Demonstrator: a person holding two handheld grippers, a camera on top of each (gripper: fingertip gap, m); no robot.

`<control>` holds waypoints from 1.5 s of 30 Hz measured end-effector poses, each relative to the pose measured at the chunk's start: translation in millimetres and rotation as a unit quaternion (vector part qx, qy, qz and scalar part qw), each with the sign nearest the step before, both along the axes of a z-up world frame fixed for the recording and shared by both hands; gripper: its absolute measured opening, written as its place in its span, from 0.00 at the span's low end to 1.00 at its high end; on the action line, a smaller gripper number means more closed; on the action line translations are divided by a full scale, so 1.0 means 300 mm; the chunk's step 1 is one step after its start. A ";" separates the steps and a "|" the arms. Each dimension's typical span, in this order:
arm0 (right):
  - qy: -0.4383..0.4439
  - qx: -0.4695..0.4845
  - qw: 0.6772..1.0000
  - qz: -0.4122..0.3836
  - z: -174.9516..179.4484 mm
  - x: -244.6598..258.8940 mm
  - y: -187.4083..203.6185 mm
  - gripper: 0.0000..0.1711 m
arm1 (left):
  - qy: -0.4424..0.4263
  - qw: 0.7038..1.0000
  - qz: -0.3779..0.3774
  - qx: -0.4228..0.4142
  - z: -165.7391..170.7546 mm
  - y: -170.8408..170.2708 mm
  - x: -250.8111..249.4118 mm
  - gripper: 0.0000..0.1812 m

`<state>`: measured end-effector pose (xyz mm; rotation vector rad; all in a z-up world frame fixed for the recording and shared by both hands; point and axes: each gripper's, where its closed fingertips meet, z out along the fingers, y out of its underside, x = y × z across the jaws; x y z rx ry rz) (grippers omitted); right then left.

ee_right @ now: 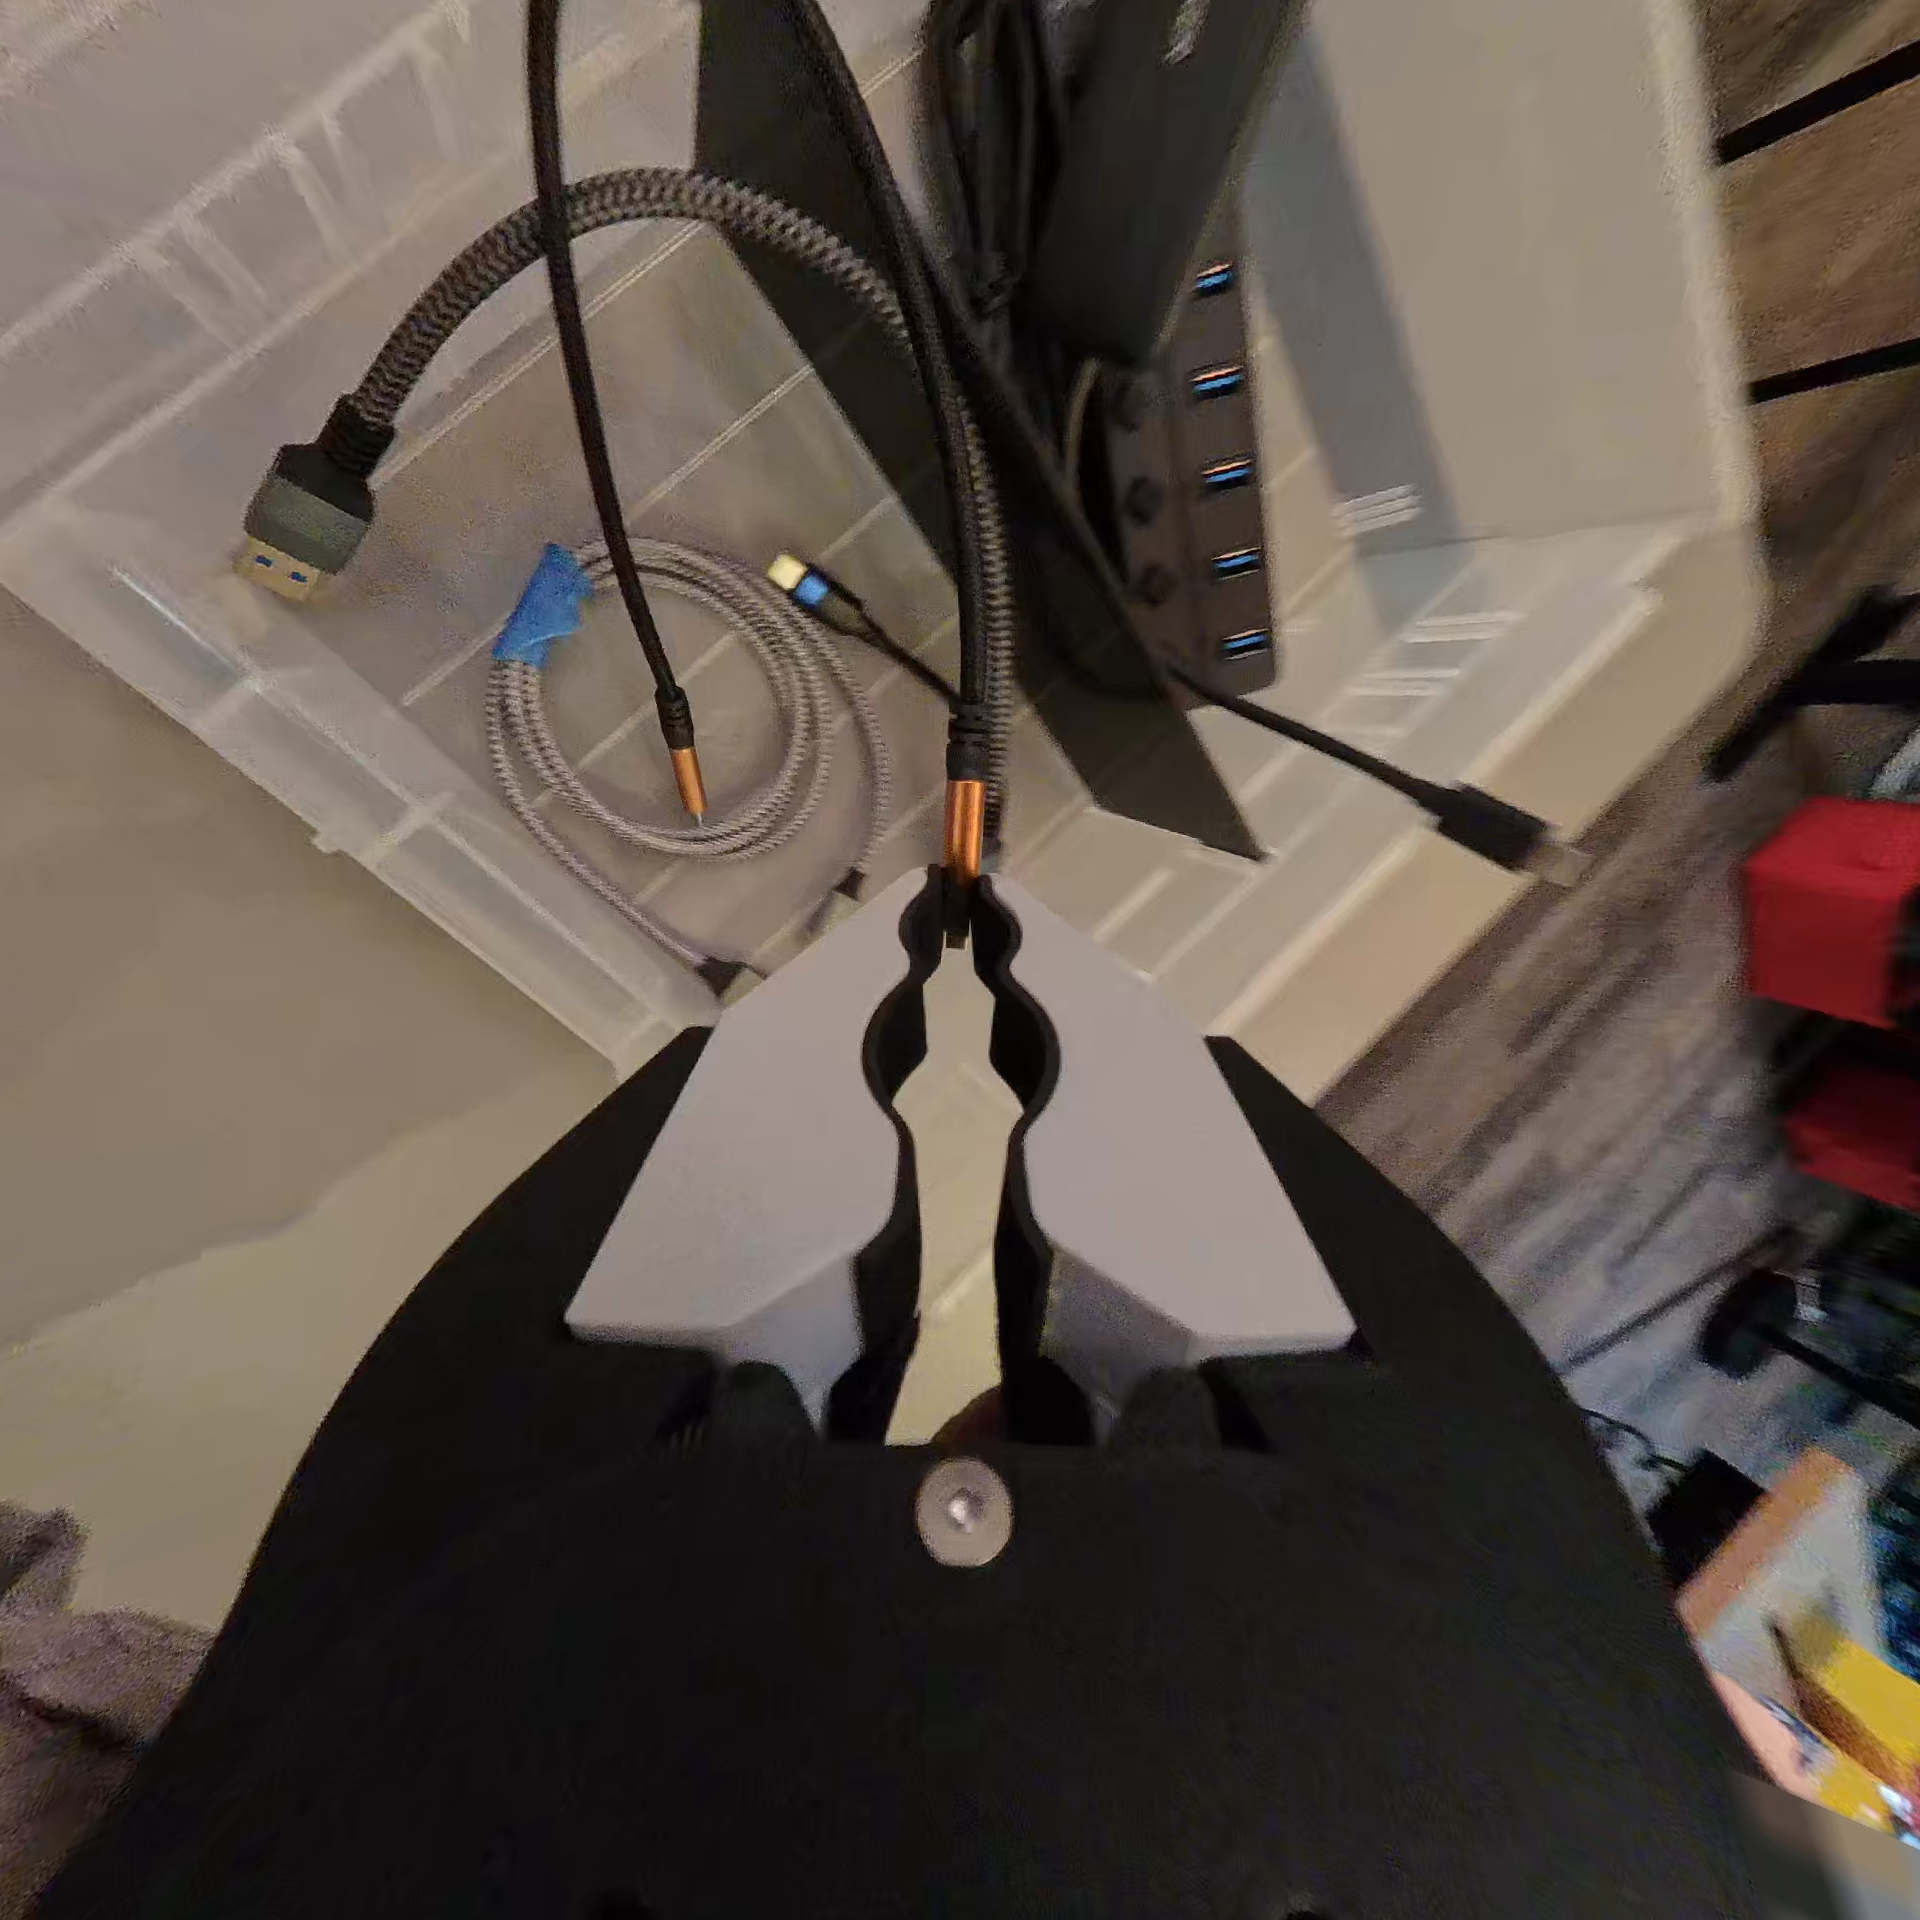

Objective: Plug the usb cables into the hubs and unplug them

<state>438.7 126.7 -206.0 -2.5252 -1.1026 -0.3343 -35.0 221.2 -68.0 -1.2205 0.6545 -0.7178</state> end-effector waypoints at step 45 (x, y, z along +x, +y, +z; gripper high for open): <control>0.268 0.055 0.943 -0.188 -0.011 0.166 0.025 0.41 | 0.324 0.850 0.322 -0.263 -0.387 0.207 -1.244 0.48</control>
